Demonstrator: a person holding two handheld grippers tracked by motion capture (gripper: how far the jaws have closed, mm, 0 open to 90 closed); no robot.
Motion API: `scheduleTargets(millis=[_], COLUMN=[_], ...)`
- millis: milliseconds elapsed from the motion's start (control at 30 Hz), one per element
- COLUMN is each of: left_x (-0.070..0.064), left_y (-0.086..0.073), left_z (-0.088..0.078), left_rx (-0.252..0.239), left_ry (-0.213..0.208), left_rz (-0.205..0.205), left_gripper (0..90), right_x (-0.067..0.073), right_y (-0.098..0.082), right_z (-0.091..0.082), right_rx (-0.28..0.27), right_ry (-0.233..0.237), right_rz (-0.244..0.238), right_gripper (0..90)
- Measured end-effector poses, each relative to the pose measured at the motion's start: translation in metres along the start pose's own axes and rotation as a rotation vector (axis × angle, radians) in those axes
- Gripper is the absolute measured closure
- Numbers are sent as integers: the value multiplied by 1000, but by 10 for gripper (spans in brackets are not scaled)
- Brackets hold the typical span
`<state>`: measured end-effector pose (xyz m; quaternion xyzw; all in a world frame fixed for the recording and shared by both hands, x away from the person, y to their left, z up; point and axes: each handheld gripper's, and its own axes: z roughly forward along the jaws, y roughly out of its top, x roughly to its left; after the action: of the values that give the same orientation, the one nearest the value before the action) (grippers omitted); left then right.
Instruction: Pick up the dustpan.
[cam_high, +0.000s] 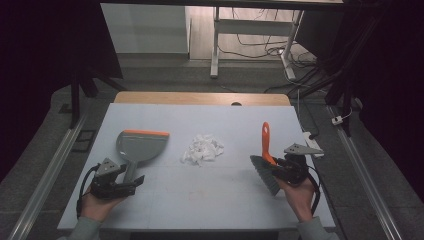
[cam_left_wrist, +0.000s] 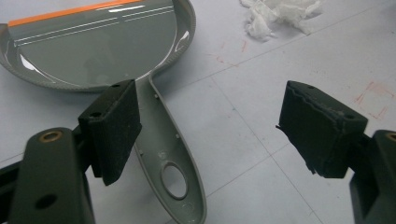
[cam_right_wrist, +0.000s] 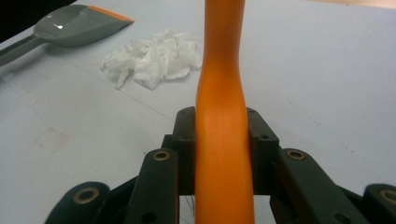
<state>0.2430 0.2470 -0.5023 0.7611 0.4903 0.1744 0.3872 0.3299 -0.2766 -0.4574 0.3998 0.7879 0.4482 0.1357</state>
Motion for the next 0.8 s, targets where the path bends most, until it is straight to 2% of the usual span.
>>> scheduleTargets(millis=[800], left_x=[1], left_y=[3], left_z=[1], left_rx=[25], left_ry=[11], left_rz=[-25], left_gripper=[216], right_x=[2], right_y=[1], right_z=[0], right_rx=[-7], right_ry=[-4], right_rz=[-6], right_gripper=[704])
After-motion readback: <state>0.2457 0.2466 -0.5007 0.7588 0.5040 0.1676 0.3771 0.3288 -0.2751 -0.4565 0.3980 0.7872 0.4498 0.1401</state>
